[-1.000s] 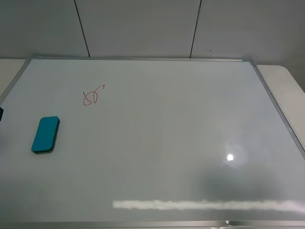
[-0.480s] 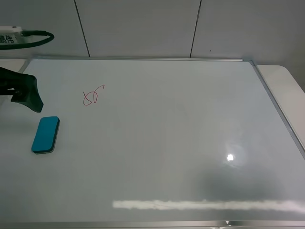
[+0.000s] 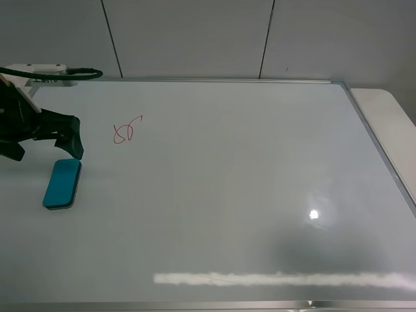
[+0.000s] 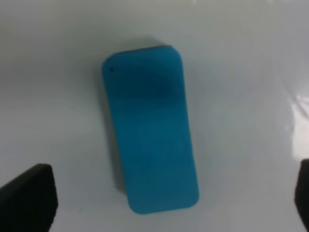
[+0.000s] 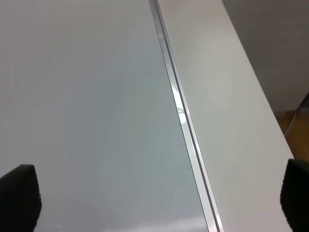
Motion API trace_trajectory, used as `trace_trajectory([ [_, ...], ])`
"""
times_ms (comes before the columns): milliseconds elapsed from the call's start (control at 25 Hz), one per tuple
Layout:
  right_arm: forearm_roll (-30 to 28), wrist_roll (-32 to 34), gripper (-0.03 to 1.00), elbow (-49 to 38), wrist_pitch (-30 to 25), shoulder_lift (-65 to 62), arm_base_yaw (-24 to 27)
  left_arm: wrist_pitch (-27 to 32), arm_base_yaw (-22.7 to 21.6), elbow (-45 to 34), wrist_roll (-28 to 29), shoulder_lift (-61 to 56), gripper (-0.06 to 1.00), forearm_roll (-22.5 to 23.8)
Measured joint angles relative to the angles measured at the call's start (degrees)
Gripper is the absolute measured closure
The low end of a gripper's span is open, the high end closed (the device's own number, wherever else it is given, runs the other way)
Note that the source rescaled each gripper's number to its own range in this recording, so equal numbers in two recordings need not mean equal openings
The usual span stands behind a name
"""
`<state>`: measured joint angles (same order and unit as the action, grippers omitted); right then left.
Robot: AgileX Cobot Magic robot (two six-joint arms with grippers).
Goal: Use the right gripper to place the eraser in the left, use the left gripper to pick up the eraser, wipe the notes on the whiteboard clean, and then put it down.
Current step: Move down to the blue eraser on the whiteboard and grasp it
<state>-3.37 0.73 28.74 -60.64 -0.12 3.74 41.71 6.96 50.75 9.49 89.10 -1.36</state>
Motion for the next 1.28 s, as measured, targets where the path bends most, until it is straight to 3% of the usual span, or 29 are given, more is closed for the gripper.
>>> trace_trajectory([
  [680, 0.0, 0.0, -0.03, 0.0, 0.0, 0.0, 0.0, -3.84, 0.11, 0.0, -0.01, 8.43, -0.06, 0.42],
  [1000, 0.0, 0.0, -0.03, 0.0, 0.0, 0.0, 0.0, -9.6, 0.53, -3.17, -0.01, 9.13, -0.06, 0.67],
  [1280, 0.0, 0.0, -0.03, 0.0, 0.0, 0.0, 0.0, -10.89, 0.53, -3.78, -0.01, 9.13, -0.06, 0.63],
])
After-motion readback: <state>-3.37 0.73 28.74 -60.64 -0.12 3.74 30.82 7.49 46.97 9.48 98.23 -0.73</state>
